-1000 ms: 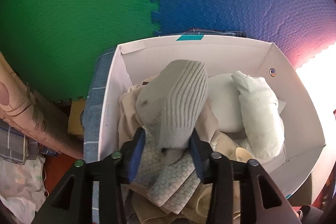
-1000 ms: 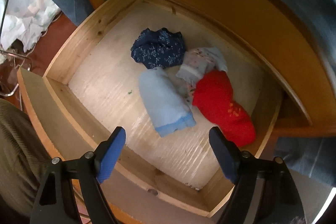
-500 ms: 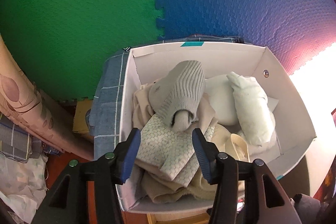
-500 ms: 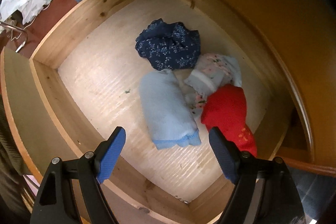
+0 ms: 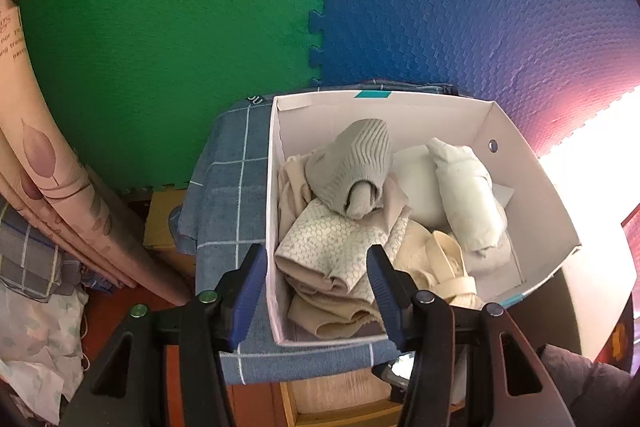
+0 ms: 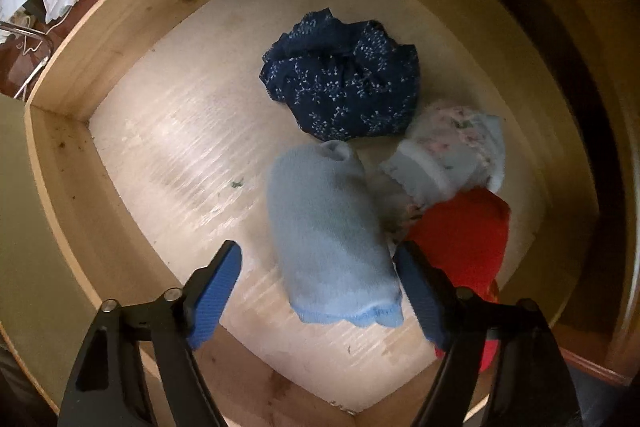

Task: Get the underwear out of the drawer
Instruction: 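Grasp the light blue folded underwear in the drawer with the right tool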

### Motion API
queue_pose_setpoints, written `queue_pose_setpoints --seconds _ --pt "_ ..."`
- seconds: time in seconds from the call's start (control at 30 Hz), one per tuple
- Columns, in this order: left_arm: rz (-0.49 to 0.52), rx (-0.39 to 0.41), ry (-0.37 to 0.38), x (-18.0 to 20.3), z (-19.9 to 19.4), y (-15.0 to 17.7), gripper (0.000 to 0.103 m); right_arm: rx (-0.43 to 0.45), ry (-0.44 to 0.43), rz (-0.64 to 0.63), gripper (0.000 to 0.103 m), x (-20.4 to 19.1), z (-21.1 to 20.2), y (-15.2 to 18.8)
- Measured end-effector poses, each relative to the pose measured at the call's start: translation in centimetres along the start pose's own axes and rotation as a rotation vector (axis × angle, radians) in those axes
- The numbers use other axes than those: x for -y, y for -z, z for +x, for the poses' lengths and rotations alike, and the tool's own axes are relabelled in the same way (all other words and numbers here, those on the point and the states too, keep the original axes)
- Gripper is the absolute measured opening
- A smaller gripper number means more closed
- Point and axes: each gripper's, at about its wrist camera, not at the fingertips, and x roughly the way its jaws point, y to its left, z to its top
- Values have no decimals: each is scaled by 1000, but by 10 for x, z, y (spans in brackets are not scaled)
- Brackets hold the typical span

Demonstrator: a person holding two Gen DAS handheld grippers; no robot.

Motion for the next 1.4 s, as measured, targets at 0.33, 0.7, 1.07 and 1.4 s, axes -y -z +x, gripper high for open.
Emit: queue_pose_setpoints --seconds 0.33,0.7,1.07,1.4 --pt "-18 -9 -5 -11 -9 12 53 -43 -42 5 63 11 23 -13" --pt "-56 -23 0 -25 -20 40 56 -66 -35 14 42 7 37 -14" --pt "-83 -14 -2 -34 -37 72 56 -9 -26 57 38 10 4 -9" --pt "-84 -45 -47 -36 -30 113 56 -3 -39 75 38 2 -12 17"
